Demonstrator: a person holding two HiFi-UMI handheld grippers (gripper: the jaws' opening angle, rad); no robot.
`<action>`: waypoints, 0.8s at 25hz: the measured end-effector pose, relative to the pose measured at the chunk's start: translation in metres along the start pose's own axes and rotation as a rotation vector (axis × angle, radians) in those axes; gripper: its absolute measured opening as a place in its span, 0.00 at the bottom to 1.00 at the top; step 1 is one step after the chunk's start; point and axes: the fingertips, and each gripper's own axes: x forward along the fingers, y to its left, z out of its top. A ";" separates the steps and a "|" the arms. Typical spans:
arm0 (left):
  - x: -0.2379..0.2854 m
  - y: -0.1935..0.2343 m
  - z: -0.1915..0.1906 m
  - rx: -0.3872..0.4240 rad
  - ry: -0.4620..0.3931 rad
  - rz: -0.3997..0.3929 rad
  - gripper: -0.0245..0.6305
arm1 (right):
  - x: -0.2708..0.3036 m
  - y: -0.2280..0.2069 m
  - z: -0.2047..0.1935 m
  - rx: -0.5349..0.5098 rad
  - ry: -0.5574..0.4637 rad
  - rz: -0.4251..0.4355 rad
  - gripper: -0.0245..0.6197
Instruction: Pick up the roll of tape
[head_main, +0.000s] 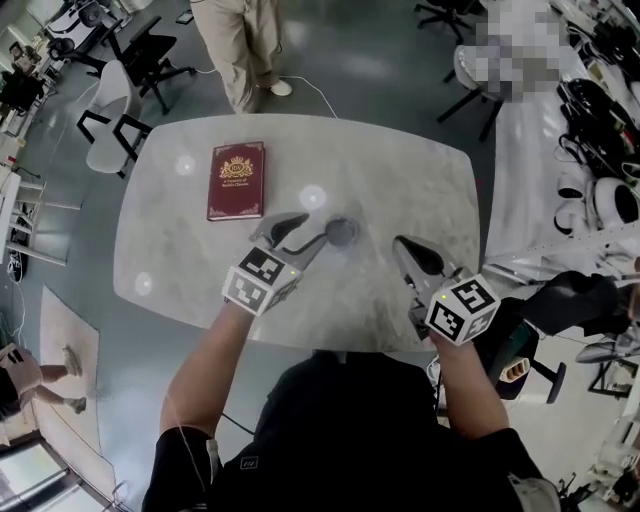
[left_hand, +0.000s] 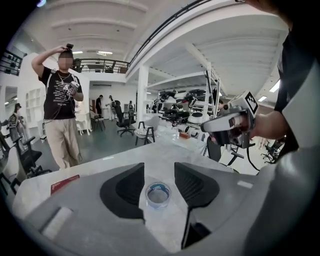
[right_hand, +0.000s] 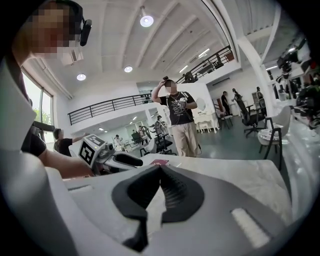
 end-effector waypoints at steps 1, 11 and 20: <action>0.011 -0.001 -0.004 0.012 0.014 -0.008 0.34 | -0.001 -0.005 -0.001 0.004 0.002 0.001 0.04; 0.087 -0.018 -0.058 0.121 0.223 -0.117 0.35 | -0.010 -0.036 -0.010 0.036 0.008 -0.004 0.04; 0.130 -0.036 -0.116 0.221 0.396 -0.208 0.35 | -0.018 -0.049 -0.036 0.087 0.028 -0.022 0.04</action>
